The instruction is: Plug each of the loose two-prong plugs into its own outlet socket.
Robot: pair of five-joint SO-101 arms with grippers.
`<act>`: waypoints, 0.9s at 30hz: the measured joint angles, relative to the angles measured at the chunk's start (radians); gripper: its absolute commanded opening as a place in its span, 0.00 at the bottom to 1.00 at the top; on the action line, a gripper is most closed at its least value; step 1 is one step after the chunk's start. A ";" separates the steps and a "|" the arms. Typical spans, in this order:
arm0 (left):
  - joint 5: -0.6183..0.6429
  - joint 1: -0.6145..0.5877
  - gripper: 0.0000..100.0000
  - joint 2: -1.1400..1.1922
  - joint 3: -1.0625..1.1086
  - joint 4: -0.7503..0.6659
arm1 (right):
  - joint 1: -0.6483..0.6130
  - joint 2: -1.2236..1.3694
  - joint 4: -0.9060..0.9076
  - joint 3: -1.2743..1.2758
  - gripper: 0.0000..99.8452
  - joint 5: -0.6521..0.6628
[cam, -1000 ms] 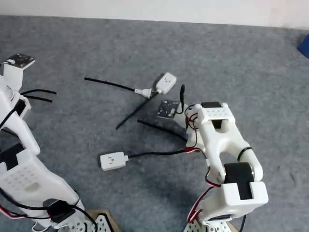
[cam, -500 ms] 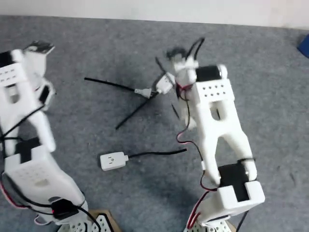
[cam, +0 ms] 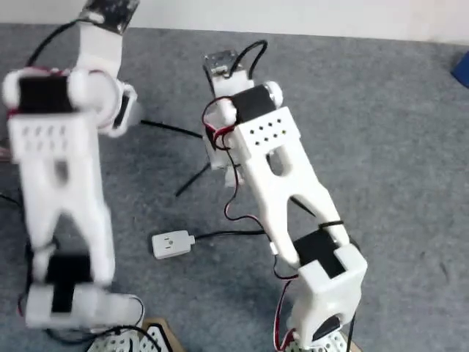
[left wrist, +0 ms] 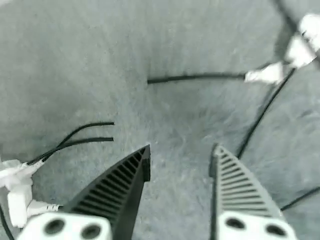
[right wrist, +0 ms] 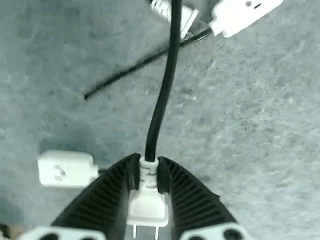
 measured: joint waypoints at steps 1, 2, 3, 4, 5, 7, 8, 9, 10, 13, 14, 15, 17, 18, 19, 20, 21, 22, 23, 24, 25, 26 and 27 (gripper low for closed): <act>0.014 0.008 0.26 -0.074 0.043 0.002 | -0.003 0.000 -0.006 -0.021 0.01 -0.025; 0.023 0.017 0.27 -0.150 0.098 0.002 | -0.012 0.000 -0.009 -0.049 0.01 -0.048; 0.026 0.023 0.27 -0.229 0.169 0.000 | -0.023 0.000 -0.011 -0.080 0.01 -0.063; 0.029 0.032 0.27 -0.311 0.250 -0.012 | -0.034 0.000 -0.011 -0.115 0.01 -0.072; 0.032 0.037 0.27 -0.394 0.344 -0.044 | -0.048 0.000 -0.005 -0.153 0.01 -0.081; 0.032 0.038 0.27 -0.578 0.563 -0.132 | -0.075 0.000 0.015 -0.212 0.01 -0.092; 0.031 0.038 0.27 -0.677 0.681 -0.183 | -0.087 0.000 0.017 -0.224 0.01 -0.104; 0.020 0.037 0.27 -0.778 0.804 -0.236 | -0.095 0.000 0.017 -0.226 0.01 -0.121; 0.002 0.037 0.27 -0.876 0.930 -0.282 | -0.098 0.000 0.017 -0.216 0.01 -0.133; -0.060 0.038 0.29 -1.186 1.278 -0.391 | -0.098 0.000 0.011 -0.143 0.01 -0.158; -0.075 0.038 0.32 -1.287 1.378 -0.414 | -0.098 0.000 -0.008 -0.117 0.01 -0.164; -0.083 0.038 0.36 -1.389 1.470 -0.437 | -0.098 0.000 -0.023 -0.098 0.01 -0.173; -0.087 0.040 0.43 -1.567 1.625 -0.468 | -0.098 0.000 -0.043 -0.089 0.01 -0.192; -0.081 0.040 0.45 -1.643 1.683 -0.474 | -0.098 0.000 -0.044 -0.089 0.01 -0.196; -0.058 0.040 0.46 -1.694 1.723 -0.479 | -0.100 0.000 -0.046 -0.089 0.01 -0.198; -0.026 0.040 0.46 -1.718 1.745 -0.482 | -0.107 0.000 -0.048 -0.089 0.01 -0.199; 0.011 0.040 0.46 -1.722 1.758 -0.485 | -0.120 -0.006 -0.048 -0.087 0.01 -0.199; 0.046 0.040 0.46 -1.709 1.761 -0.486 | -0.137 -0.018 -0.048 -0.084 0.01 -0.199; 0.071 0.040 0.46 -1.705 1.765 -0.488 | -0.158 -0.041 -0.048 -0.078 0.01 -0.199; 0.083 0.040 0.46 -1.694 1.768 -0.500 | -0.180 -0.075 -0.046 -0.072 0.01 -0.199; 0.092 0.040 0.46 -1.683 1.769 -0.517 | -0.198 -0.112 -0.046 -0.061 0.01 -0.198; 0.103 0.040 0.46 -1.674 1.769 -0.529 | -0.209 -0.147 -0.046 -0.046 0.01 -0.193; 0.109 0.040 0.46 -1.669 1.771 -0.537 | -0.216 -0.184 -0.055 -0.015 0.01 -0.190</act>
